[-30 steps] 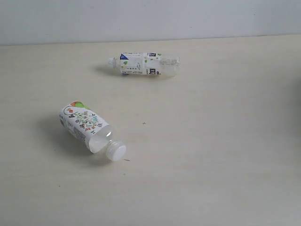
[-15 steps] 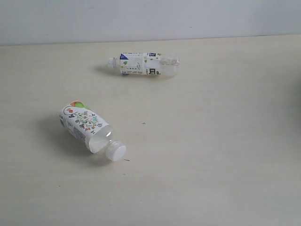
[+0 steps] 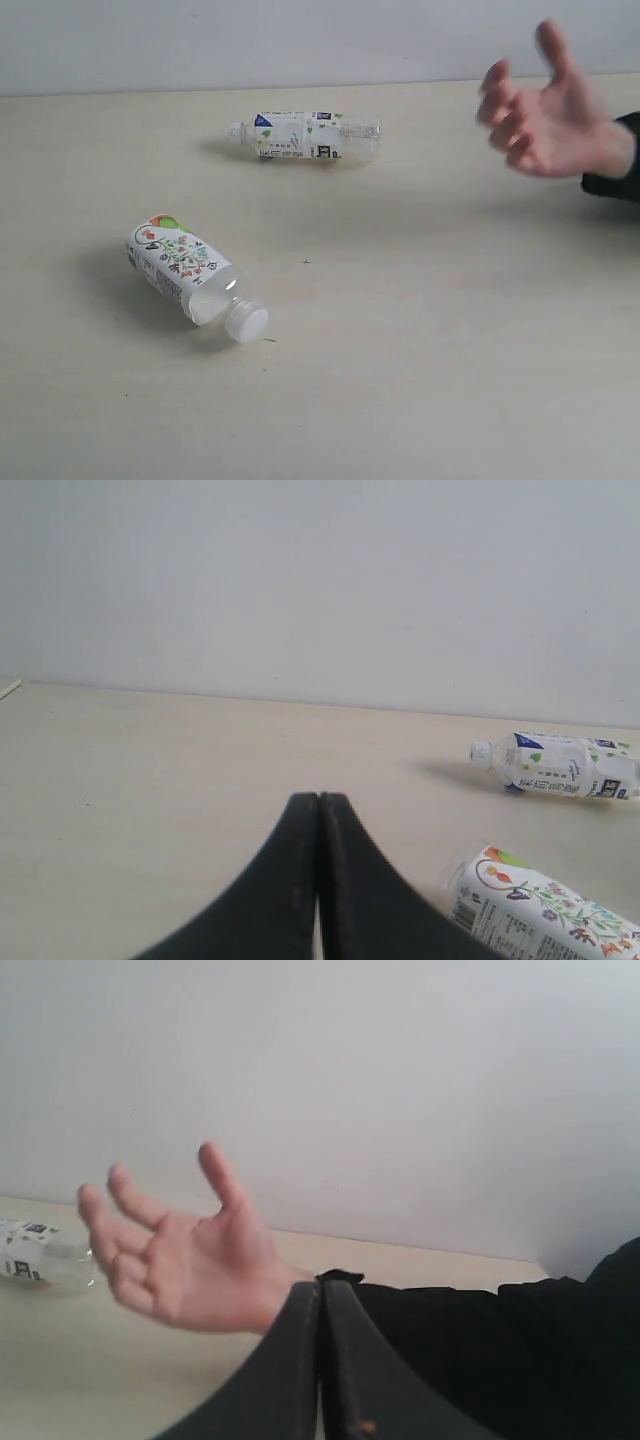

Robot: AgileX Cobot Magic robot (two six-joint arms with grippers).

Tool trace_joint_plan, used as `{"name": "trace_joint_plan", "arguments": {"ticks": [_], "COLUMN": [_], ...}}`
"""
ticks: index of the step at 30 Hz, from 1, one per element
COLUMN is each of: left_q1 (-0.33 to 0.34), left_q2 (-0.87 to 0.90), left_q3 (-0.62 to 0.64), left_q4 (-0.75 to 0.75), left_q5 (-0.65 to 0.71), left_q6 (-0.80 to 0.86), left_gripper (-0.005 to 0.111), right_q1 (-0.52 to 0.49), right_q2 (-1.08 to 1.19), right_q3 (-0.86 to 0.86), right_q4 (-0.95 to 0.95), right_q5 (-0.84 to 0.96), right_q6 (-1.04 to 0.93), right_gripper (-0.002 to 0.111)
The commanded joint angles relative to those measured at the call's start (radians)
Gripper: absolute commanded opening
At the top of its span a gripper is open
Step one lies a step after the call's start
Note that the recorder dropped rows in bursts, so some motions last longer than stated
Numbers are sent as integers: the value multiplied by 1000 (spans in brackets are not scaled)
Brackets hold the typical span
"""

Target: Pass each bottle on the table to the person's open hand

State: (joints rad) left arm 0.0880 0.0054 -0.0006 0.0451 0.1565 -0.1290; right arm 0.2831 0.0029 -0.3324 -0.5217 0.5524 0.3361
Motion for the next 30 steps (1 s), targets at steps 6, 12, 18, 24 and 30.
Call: {"name": "trace_joint_plan", "arguments": {"ticks": [6, 12, 18, 24, 30], "left_q1": [-7, -7, -53, -67, -67], "left_q2": [-5, -5, -5, -5, -5], "left_q3": [1, 1, 1, 1, 1], "left_q4": [1, 1, 1, 1, 1], "left_q5": [-4, -4, -4, -4, -4], "left_q6": [2, 2, 2, 2, 2], "left_gripper": [0, 0, 0, 0, 0], "right_q1": [3, 3, 3, 3, 3], "right_q2": [-3, -3, -3, -3, -3], "right_q3": [118, 118, 118, 118, 118], "right_q4": [-5, 85, 77, 77, 77], "right_q5": [-133, -22, -33, -51, -51], "right_q6": [4, 6, 6, 6, 6], "right_gripper": [0, 0, 0, 0, 0]}}
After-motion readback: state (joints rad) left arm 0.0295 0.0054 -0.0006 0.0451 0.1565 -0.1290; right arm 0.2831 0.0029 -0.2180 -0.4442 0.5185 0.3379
